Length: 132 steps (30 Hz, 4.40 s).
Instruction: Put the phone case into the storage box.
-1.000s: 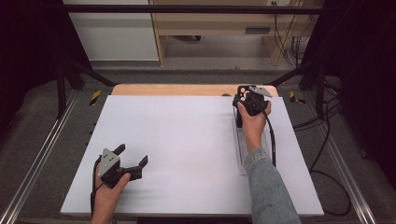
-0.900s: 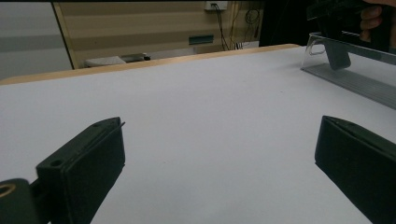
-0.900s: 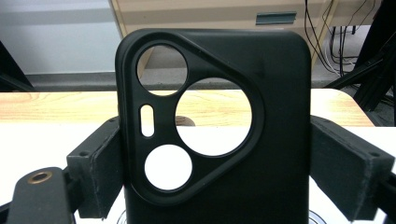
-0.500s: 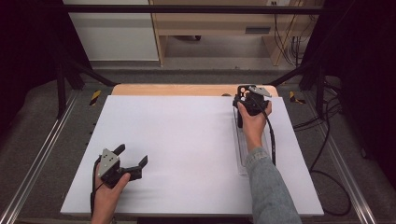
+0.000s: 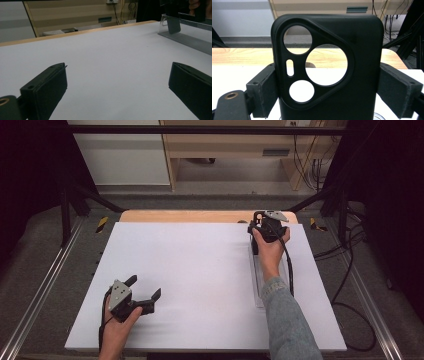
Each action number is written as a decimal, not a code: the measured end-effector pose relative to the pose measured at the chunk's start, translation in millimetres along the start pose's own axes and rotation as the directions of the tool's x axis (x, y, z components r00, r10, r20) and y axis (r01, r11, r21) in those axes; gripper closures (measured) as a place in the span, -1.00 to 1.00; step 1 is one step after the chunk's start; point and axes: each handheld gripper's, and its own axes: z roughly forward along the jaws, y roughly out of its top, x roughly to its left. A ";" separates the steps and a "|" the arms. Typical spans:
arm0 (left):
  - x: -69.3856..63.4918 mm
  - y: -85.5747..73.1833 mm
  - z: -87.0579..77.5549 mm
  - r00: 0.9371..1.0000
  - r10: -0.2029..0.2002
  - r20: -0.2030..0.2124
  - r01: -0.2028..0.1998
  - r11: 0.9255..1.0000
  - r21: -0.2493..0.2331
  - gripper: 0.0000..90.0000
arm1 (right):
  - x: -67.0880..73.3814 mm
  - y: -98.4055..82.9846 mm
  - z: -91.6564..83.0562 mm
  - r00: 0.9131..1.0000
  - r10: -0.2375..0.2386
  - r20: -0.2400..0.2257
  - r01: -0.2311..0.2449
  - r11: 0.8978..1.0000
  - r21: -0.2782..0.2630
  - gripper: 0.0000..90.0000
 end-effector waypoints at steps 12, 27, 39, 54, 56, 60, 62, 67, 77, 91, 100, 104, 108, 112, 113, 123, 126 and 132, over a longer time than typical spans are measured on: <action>-0.6 0.3 -0.1 1.000 0.003 0.001 -0.003 1.000 0.002 -0.96 | -0.3 0.4 -2.2 1.000 -0.009 0.002 0.009 1.000 0.024 -0.72; -0.7 0.6 -0.5 1.000 0.008 0.001 -0.008 1.000 0.005 -0.96 | 2.5 0.0 -3.9 0.999 -0.029 -0.025 0.030 0.997 0.070 -0.89; -1.1 0.9 -0.7 1.000 0.012 0.002 -0.012 1.000 0.005 -0.96 | 2.2 0.5 -5.5 0.999 -0.028 -0.042 0.031 0.997 0.075 -0.91; -1.0 1.2 -1.1 1.000 0.015 0.000 -0.015 1.000 0.004 -0.96 | -0.8 7.1 -15.3 0.998 -0.044 -0.034 0.045 0.998 0.043 -0.89; -1.0 1.3 -1.2 1.000 0.016 0.000 -0.016 1.000 0.004 -0.96 | -2.4 8.3 -17.4 0.999 -0.043 -0.032 0.045 0.998 0.044 -0.90; -1.3 1.4 -1.1 1.000 0.019 0.000 -0.019 1.000 0.005 -0.96 | -4.8 9.9 -20.2 0.998 -0.048 -0.030 0.050 0.997 0.051 -0.89; -1.3 1.3 -0.9 1.000 0.019 0.001 -0.019 1.000 0.005 -0.96 | -5.7 10.8 -21.5 0.998 -0.048 -0.029 0.050 0.997 0.052 -0.89; -0.8 1.3 -1.2 1.000 0.018 -0.001 -0.018 1.000 0.004 -0.96 | -7.7 12.5 -24.4 0.999 -0.041 -0.035 0.043 0.997 0.057 -0.89; 0.0 1.3 -1.5 1.000 0.018 -0.002 -0.018 1.000 0.001 -0.96 | -7.8 14.7 -28.3 0.998 -0.036 -0.054 0.039 0.998 0.056 -0.88; 2.1 1.6 -2.2 1.000 0.024 -0.006 -0.025 1.000 -0.004 -0.96 | -11.0 16.8 -32.3 0.996 -0.025 -0.082 0.029 0.998 0.048 -0.89; 5.7 1.2 -2.6 1.000 0.025 -0.012 -0.025 1.000 -0.005 -0.97 | -9.9 18.6 -35.4 0.994 -0.027 -0.108 0.031 0.999 0.035 -0.89; 7.4 1.1 -3.5 1.000 0.026 -0.013 -0.026 1.000 -0.011 -0.97 | -9.6 19.8 -37.9 0.992 -0.029 -0.120 0.033 0.999 0.033 -0.89; 10.1 0.8 -4.9 1.000 0.020 -0.017 -0.020 1.000 -0.019 -0.97 | -10.1 21.3 -40.3 0.991 -0.029 -0.131 0.033 0.999 0.026 -0.86; 13.4 -0.3 -4.0 1.000 0.014 -0.017 -0.015 1.000 -0.023 -0.97 | -9.4 22.4 -42.7 0.988 -0.028 -0.153 0.032 0.999 0.023 -0.85; 14.0 -0.8 -3.7 1.000 0.005 -0.015 -0.005 1.000 -0.025 -0.97 | -8.9 22.5 -43.3 0.987 -0.032 -0.159 0.037 0.999 0.024 -0.85; 13.8 0.2 -5.5 1.000 0.017 -0.014 -0.017 0.999 -0.028 -0.97 | -6.4 27.4 -61.5 0.978 -0.054 -0.201 0.056 0.998 0.004 -0.85; 14.1 0.0 -5.1 1.000 0.019 -0.016 -0.020 0.999 -0.027 -0.97 | -8.1 29.3 -65.9 0.974 -0.043 -0.220 0.044 0.999 0.000 -0.85; 13.5 0.5 -6.1 1.000 0.021 -0.021 -0.021 0.999 -0.027 -0.97 | -13.8 34.0 -73.2 0.971 -0.057 -0.231 0.056 0.998 -0.007 -0.83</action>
